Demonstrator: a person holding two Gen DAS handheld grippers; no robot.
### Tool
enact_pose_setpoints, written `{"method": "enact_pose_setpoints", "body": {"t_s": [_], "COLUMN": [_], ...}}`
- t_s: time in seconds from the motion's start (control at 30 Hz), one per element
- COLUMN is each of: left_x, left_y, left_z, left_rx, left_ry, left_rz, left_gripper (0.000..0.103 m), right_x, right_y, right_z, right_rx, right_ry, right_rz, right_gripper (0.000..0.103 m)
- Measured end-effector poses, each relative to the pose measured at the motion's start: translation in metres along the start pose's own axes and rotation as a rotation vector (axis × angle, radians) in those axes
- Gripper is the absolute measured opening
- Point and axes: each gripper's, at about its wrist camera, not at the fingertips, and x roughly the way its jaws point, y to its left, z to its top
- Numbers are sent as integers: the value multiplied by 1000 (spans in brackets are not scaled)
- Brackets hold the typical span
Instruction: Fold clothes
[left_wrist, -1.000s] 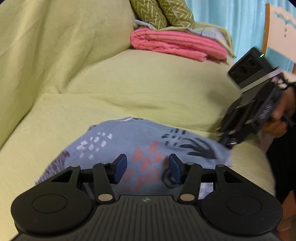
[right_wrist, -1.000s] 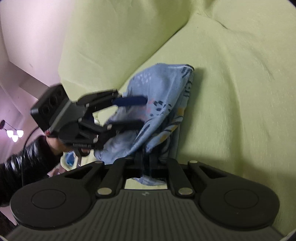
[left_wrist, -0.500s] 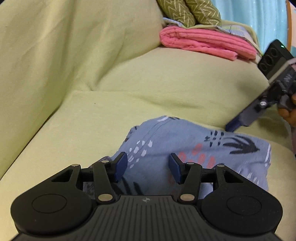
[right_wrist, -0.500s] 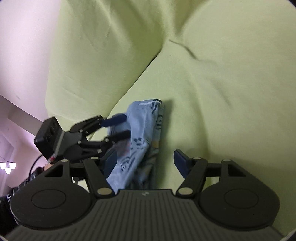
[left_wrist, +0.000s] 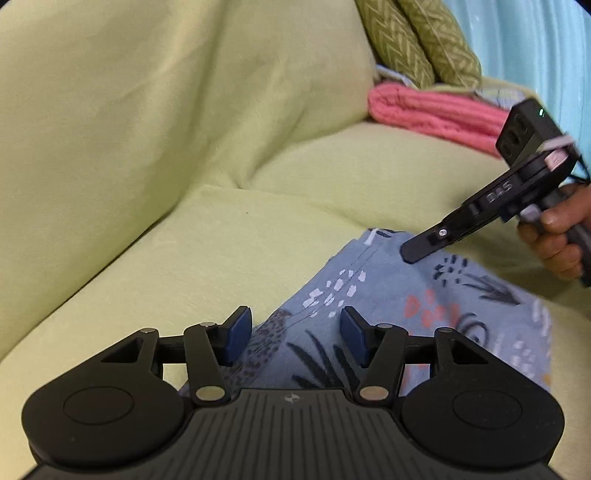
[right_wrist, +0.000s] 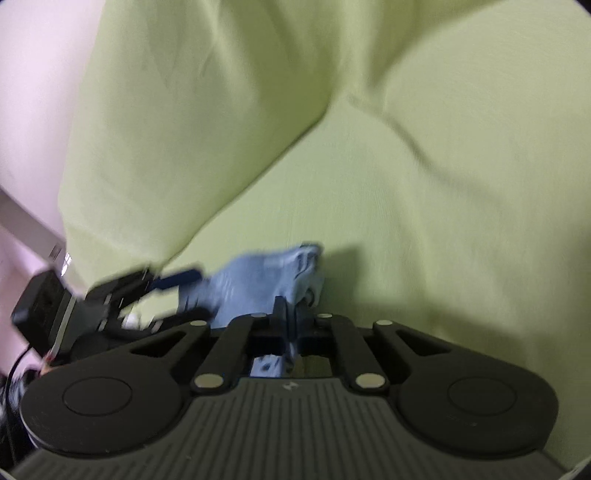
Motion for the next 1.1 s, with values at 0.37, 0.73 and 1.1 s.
{"method": "enact_pose_setpoints", "body": {"t_s": [0.37,0.73,1.1], "left_x": [-43,-22,-71], "left_y": [50,54,84], "left_z": [-43,-58,-79], "left_rx": [-178,-204,-276], "left_ry": [9,5,-15], "left_rz": [137,21,102], "left_gripper": [53,54,46], "right_x": [-38,42,34], "right_y": [48,121,112], "right_z": [-29,-46,-37], "right_rx": [-181,-605,-557], "right_ry": [-97,17,15], "right_rz": [-120,-153,-355], "right_gripper": [25,31,25]}}
